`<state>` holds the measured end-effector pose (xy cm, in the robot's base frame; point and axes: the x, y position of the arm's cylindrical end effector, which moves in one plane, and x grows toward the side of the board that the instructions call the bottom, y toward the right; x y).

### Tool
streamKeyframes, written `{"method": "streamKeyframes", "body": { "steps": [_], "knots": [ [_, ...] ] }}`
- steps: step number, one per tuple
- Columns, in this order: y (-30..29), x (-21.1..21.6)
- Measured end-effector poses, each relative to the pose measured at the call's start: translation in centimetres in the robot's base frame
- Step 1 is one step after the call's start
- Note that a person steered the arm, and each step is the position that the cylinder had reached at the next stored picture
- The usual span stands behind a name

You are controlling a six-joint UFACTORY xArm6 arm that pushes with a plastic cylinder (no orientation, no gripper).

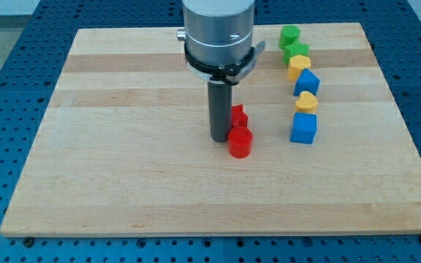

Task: Push the green star a bit up

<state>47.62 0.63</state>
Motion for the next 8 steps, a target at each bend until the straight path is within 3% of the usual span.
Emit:
{"method": "streamKeyframes", "body": {
  "steps": [3,5,8],
  "knots": [
    [1.7,1.4],
    [1.4,4.7],
    [3.4,2.4]
  ]
}}
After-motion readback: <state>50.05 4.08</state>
